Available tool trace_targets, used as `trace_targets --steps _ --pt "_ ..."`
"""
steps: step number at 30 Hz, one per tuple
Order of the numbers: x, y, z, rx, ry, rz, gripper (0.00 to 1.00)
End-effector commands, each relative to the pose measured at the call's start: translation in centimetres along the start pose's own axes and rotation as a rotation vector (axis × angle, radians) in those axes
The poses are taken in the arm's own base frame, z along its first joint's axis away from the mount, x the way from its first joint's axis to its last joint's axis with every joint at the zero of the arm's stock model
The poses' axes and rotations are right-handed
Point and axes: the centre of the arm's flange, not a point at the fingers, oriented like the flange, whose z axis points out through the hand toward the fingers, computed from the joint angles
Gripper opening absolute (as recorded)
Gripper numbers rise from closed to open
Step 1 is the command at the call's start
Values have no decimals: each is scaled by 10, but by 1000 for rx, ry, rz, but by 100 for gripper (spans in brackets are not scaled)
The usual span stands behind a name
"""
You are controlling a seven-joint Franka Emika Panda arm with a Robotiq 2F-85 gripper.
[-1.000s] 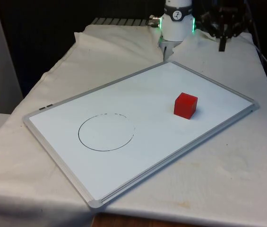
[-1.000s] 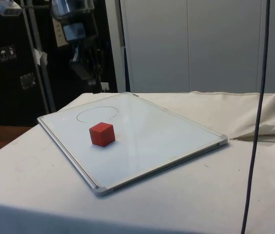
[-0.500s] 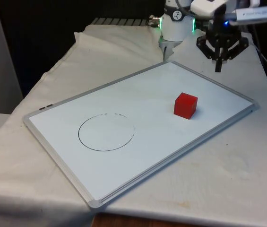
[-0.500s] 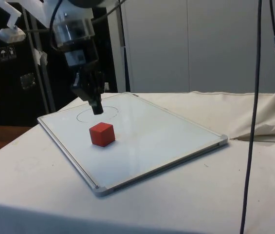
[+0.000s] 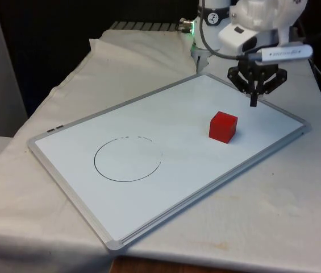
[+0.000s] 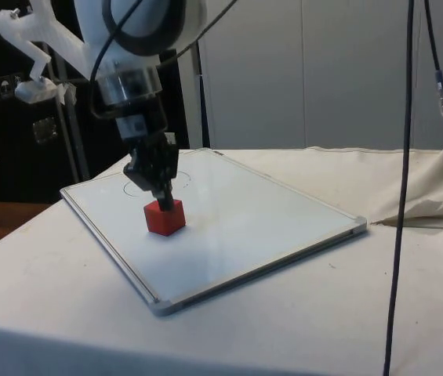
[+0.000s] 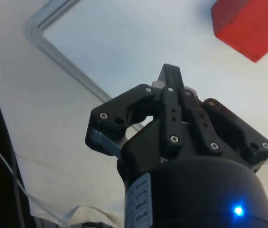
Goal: Push the cube into the marked area.
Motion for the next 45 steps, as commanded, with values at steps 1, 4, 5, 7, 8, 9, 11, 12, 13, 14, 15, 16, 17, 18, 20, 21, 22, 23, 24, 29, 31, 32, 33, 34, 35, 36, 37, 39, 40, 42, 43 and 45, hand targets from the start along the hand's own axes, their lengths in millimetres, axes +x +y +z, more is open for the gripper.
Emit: trace_targets --steps 1,4,5,7,8,9,11,12,13,14,15,16,17,18,20,21,22,23,24,29,31,32,33,34,35,36,37,39,40,42,43,45 --pt "2 0 6 9 4 10 0" --pt "5 0 15 9 3 19 0" --pt "5 0 18 8 3 21 0" --pt "5 1 20 0 0 19 0" --pt "7 1 24 7 2 28 0" --pt "8 2 26 5 2 30 0" --pt "10 3 30 2 5 36 0" --pt "12 4 30 2 7 37 0" --pt "13 5 29 0 9 37 0" --pt "14 7 29 0 10 40 0" --pt "16 8 28 -1 13 41 0" --pt "13 6 30 -3 9 37 0" --pt "18 10 27 -7 16 43 0" --pt "19 10 26 -9 19 44 0" --pt "22 12 25 -15 23 47 0" --pt "23 13 25 -20 23 46 0" --pt "24 14 25 -22 25 48 0" --pt "25 14 24 -25 26 49 0" --pt "26 15 24 -27 28 50 0" --pt "26 17 26 -32 28 50 0" --pt "25 18 29 -32 27 49 0" --pt "25 19 31 -31 25 48 0" --pt "25 19 33 -31 24 48 0" --pt "24 19 30 -30 20 47 0" --pt "25 20 34 -32 22 49 0" --pt "25 20 35 -33 22 49 0" --pt "25 20 37 -35 20 48 0" --pt "25 21 39 -37 18 48 0" --pt "25 21 41 -40 16 49 0" --pt "26 23 42 -45 15 50 0" --pt "27 24 42 -50 14 50 0" --pt "28 26 43 -57 14 51 0"
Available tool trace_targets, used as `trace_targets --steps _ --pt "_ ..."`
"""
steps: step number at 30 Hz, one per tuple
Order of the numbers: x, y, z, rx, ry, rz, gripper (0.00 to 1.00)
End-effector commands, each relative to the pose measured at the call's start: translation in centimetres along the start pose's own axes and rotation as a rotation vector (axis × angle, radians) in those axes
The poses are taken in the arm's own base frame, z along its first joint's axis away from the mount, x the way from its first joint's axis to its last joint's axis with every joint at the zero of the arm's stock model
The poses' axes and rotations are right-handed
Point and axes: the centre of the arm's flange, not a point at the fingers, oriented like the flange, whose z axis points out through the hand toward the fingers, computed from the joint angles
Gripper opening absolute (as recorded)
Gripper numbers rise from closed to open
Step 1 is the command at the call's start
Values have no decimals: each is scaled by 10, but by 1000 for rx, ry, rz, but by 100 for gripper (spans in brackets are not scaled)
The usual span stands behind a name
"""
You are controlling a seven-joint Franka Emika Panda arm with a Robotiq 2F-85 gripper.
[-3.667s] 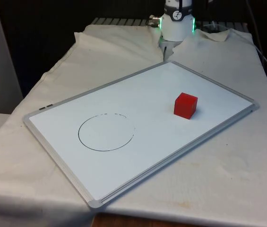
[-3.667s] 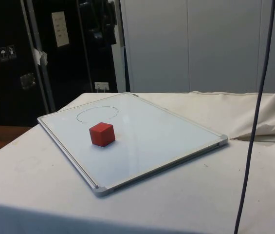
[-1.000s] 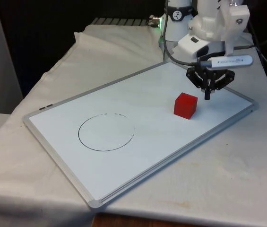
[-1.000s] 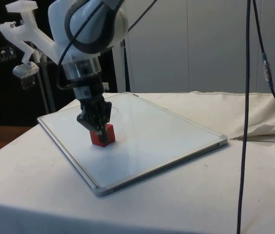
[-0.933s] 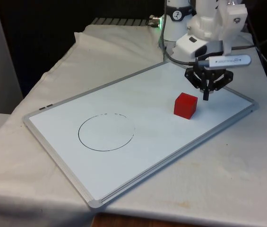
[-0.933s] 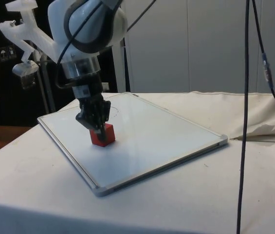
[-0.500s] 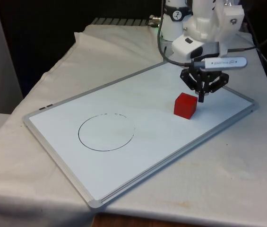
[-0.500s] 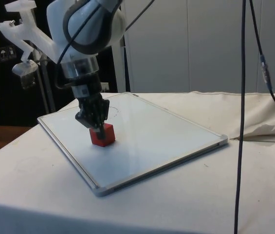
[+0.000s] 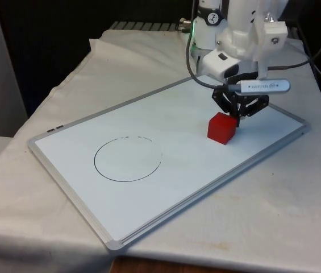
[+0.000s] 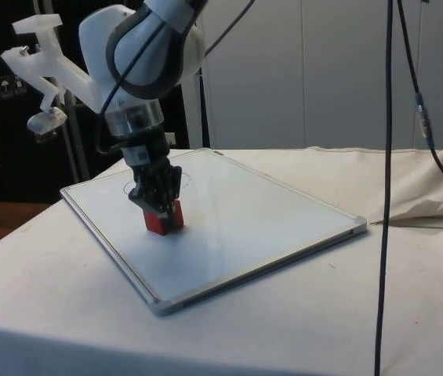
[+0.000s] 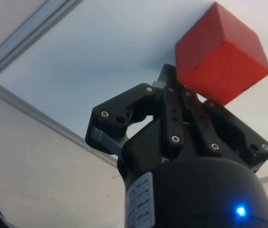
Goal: Push the cube into the marked area.
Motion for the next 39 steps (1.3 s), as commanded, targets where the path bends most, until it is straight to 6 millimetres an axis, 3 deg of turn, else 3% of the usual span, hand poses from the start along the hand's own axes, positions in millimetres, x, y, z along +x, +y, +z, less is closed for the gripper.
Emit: trace_targets --steps 1,12,31,39 --pt "1 0 0 -8 4 3 0" --pt "17 10 -7 -63 40 26 0" --pt "25 6 -13 -67 68 121 0" --pt "58 0 -7 -66 104 127 0"
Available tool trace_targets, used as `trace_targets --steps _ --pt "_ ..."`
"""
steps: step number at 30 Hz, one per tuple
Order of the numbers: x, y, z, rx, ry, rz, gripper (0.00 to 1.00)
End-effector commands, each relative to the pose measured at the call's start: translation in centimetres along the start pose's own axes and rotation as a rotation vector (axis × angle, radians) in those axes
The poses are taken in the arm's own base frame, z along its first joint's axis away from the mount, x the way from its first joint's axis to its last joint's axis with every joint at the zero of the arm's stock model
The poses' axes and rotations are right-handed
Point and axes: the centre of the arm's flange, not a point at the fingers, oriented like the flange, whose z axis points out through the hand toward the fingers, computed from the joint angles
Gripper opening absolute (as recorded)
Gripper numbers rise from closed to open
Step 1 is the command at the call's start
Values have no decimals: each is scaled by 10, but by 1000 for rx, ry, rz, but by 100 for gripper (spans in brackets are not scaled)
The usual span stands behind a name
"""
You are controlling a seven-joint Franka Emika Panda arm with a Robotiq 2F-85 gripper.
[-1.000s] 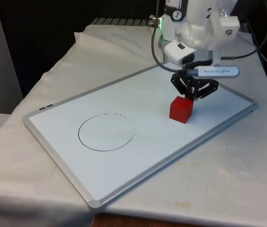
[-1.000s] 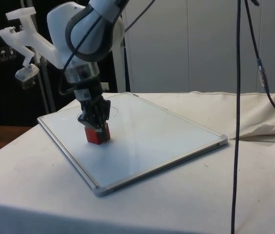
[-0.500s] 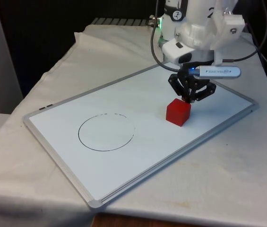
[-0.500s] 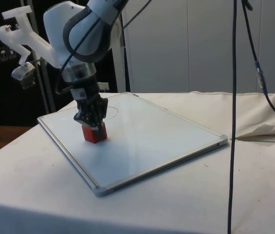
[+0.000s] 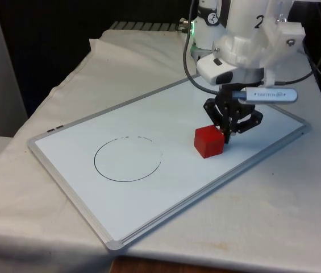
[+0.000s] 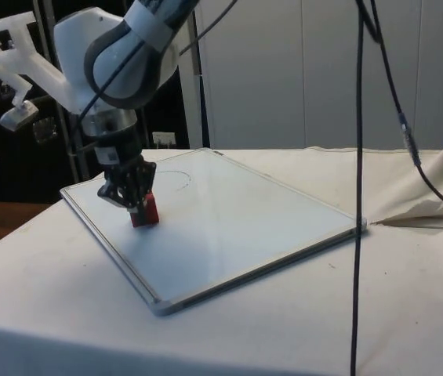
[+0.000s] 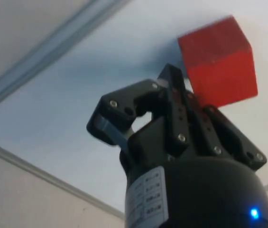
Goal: Push the cube into the marked area.
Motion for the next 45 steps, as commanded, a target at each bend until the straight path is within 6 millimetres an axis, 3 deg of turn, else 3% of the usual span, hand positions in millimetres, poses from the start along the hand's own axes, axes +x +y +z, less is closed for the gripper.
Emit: trace_targets --steps 1,9,16,45 --pt "0 0 0 0 0 0 0" --pt "26 -5 14 -25 29 25 0" --pt "31 1 13 -61 45 45 0" --pt "28 44 9 -210 24 46 0"
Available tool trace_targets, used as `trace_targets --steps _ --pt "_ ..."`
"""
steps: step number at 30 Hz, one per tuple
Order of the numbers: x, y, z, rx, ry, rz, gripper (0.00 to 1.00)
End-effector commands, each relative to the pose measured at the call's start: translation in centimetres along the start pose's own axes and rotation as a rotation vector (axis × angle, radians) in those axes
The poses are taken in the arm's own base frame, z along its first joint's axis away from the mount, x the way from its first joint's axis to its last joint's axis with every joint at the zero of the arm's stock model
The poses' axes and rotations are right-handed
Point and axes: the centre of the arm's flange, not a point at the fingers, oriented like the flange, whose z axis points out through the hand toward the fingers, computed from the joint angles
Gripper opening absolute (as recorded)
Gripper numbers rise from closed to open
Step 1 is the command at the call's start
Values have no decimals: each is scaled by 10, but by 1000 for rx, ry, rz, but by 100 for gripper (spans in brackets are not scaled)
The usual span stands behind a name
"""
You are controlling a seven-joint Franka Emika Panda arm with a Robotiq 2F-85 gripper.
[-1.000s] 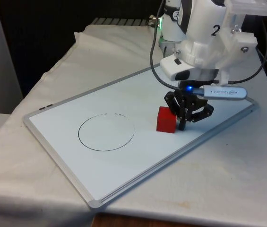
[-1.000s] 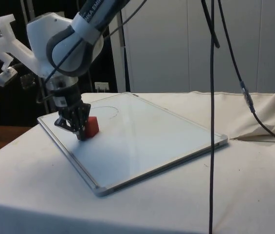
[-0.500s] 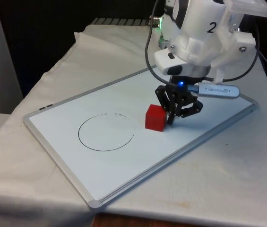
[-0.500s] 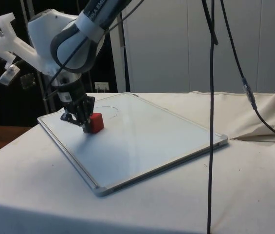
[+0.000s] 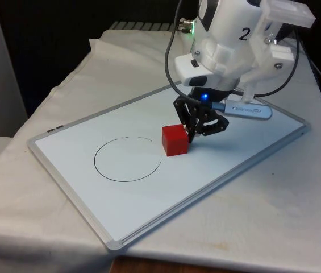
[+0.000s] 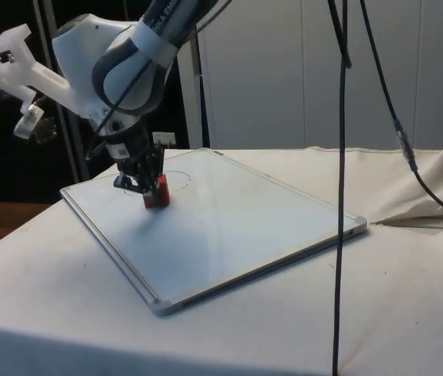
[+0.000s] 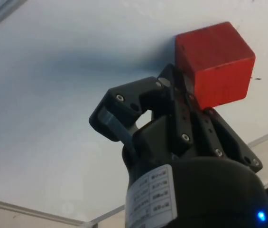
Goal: Push the cube into the marked area.
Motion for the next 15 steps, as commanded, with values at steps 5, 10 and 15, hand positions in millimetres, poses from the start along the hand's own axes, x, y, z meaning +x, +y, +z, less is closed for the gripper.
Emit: trace_targets --steps 5,10,15 --pt "5 9 2 -28 5 2 0" --pt "12 15 1 -34 22 9 0" --pt "28 14 1 -39 32 18 0"
